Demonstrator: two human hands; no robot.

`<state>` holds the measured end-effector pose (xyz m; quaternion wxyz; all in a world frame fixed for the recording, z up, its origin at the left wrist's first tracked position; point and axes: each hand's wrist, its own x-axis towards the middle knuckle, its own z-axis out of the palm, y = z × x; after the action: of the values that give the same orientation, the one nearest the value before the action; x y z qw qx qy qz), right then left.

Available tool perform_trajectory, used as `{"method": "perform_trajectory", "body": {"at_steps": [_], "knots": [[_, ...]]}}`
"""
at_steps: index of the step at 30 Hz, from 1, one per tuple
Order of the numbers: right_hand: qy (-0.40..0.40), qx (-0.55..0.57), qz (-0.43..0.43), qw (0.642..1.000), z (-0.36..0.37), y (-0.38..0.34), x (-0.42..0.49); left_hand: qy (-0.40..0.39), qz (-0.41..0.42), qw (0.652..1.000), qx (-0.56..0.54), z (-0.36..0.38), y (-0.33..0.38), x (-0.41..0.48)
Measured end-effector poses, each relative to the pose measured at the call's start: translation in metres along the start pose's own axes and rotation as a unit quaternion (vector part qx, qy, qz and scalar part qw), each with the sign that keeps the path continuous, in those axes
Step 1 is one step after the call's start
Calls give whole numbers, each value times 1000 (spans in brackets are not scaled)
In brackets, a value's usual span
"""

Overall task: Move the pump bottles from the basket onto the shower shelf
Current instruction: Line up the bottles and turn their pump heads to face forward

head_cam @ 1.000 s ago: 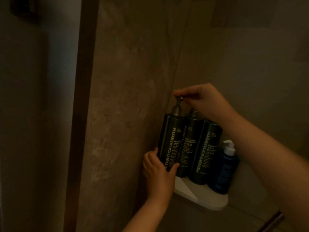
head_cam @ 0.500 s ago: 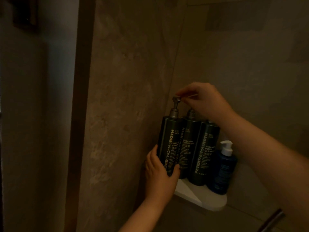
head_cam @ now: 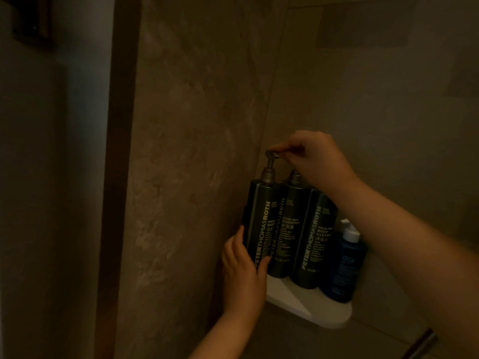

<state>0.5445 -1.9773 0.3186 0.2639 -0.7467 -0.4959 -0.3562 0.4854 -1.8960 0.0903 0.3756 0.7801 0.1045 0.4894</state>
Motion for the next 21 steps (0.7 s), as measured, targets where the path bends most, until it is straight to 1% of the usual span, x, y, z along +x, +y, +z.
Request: {"method": "perform_trajectory", "body": {"at_steps": [4, 14, 18, 21], "knots": [[10, 6, 10, 1000, 3, 1, -1, 4, -7, 1000, 22, 0, 3, -1], [32, -4, 20, 999, 7, -3, -4, 1, 6, 998, 55, 1, -1, 1], [6, 16, 24, 1000, 7, -9, -8, -6, 1, 998, 60, 1, -2, 2], [-9, 8, 23, 1000, 5, -12, -9, -12, -2, 998, 59, 1, -3, 2]]}}
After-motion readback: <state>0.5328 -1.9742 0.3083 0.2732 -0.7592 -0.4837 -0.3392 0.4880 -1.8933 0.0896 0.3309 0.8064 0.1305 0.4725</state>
